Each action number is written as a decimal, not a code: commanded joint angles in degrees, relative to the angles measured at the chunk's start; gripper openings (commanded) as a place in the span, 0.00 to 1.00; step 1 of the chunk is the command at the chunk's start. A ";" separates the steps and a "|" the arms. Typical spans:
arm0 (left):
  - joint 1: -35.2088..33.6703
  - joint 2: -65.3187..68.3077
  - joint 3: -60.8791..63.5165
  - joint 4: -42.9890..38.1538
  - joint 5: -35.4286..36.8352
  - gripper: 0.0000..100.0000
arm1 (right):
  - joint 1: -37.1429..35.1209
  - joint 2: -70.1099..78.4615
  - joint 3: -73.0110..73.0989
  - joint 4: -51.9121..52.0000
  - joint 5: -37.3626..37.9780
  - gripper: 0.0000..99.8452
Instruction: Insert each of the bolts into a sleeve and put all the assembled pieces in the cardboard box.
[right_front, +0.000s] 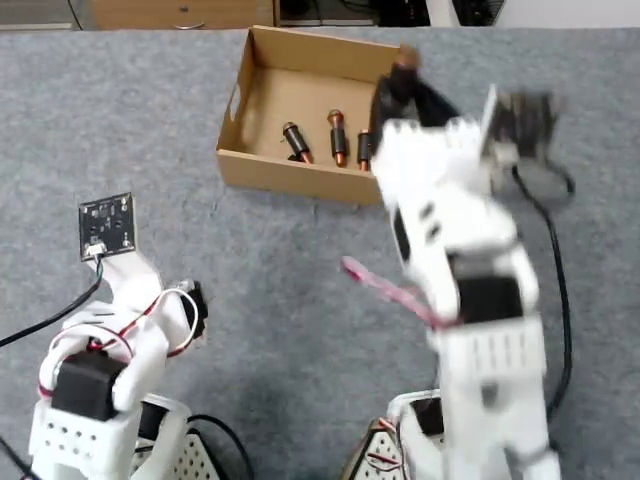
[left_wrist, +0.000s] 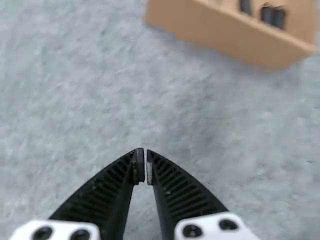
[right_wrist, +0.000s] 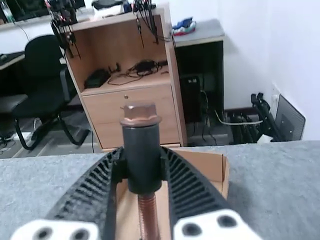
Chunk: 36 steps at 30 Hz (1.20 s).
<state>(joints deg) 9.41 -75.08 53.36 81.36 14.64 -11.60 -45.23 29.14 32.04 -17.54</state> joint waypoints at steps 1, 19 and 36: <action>-2.81 -0.22 2.11 -0.09 0.00 0.02 | 0.66 17.54 -19.03 3.69 -0.18 0.00; -7.82 -0.22 2.37 0.18 0.00 0.02 | 0.75 94.90 -94.81 38.51 -0.09 0.00; -7.21 -0.22 2.64 0.09 0.00 0.02 | 0.75 124.62 -121.71 44.84 1.85 0.06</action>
<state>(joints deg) 2.20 -74.81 56.35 81.36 14.64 -11.43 79.52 -88.57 74.77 -16.92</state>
